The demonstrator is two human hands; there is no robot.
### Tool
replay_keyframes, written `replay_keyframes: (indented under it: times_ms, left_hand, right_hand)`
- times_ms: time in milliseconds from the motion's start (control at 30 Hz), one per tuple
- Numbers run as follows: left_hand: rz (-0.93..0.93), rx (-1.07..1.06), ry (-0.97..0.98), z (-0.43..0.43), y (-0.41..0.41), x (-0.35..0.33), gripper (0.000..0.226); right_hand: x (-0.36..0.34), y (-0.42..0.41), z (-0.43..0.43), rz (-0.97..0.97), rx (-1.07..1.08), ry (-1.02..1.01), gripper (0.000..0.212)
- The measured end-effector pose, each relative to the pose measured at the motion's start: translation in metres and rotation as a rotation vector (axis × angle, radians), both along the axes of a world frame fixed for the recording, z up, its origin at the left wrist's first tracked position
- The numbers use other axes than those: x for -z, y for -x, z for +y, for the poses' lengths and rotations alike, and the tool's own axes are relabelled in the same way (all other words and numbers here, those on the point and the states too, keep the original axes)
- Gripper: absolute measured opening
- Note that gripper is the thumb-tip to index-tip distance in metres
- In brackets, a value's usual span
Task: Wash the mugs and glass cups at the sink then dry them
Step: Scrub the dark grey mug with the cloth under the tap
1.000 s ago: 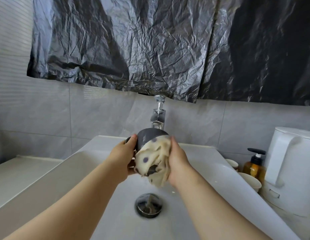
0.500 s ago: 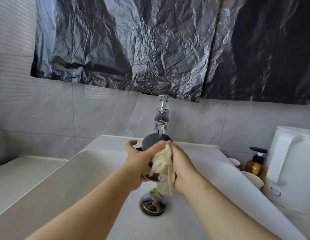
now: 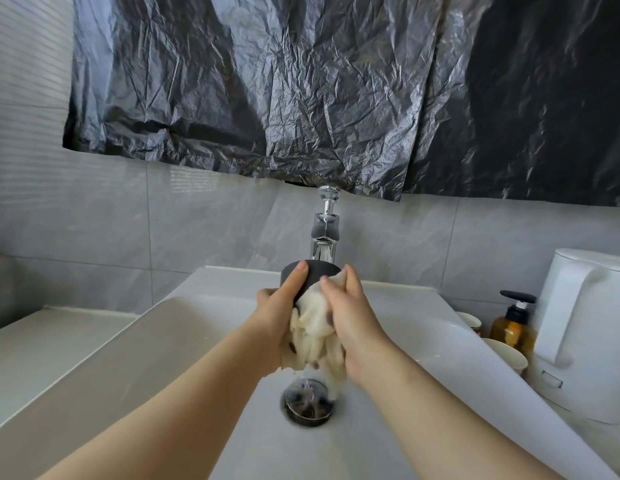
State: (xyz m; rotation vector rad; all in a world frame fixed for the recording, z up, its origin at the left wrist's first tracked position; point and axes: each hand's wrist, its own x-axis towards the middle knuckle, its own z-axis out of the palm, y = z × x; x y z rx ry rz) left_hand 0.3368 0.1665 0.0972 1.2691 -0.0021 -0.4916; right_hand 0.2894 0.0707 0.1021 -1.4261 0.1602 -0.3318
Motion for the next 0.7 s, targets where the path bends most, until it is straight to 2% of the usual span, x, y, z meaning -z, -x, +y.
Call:
replay_keyframes:
  times_ms: [67,167,200,233,300,333,433,500,567,633,700]
  left_hand:
    - [0.043,0.022,0.02,0.005,0.0,-0.001,0.094]
    - [0.026,0.098,-0.056,0.006,0.002,-0.001,0.109]
    - [0.009,0.135,-0.068,0.005,0.003,-0.001,0.101]
    - [-0.005,0.171,-0.054,0.003,0.005,-0.002,0.082]
    - [0.003,0.219,-0.024,0.002,0.013,-0.006,0.046]
    - [0.011,0.225,-0.024,0.003,0.015,-0.007,0.041]
    - [-0.046,0.202,-0.035,0.006,0.009,-0.005,0.047]
    - [-0.091,0.152,-0.094,0.008,0.006,-0.004,0.052]
    - [-0.117,0.108,-0.135,0.009,0.005,-0.005,0.056]
    - [-0.108,0.076,-0.096,0.006,0.005,-0.005,0.073]
    - [-0.08,0.084,-0.013,0.004,0.006,-0.007,0.094]
  right_hand:
    - [0.004,-0.005,0.006,-0.035,0.083,0.16,0.059]
    - [0.006,-0.011,-0.003,-0.024,0.277,0.161,0.042]
    - [0.006,-0.014,-0.009,0.022,0.349,0.084,0.036]
    - [0.004,-0.015,-0.015,0.089,0.383,-0.061,0.037]
    - [-0.002,-0.013,-0.014,0.232,0.313,-0.308,0.04]
    - [-0.003,-0.01,-0.01,0.254,0.244,-0.311,0.039]
    - [0.0,-0.007,0.005,0.131,0.168,-0.132,0.03]
    - [-0.001,-0.003,0.008,0.006,0.212,0.057,0.022]
    - [0.001,-0.004,0.002,-0.032,0.313,0.18,0.026]
    - [0.003,-0.007,-0.004,-0.029,0.423,0.122,0.028]
    - [0.004,-0.014,-0.006,-0.021,0.433,0.051,0.027]
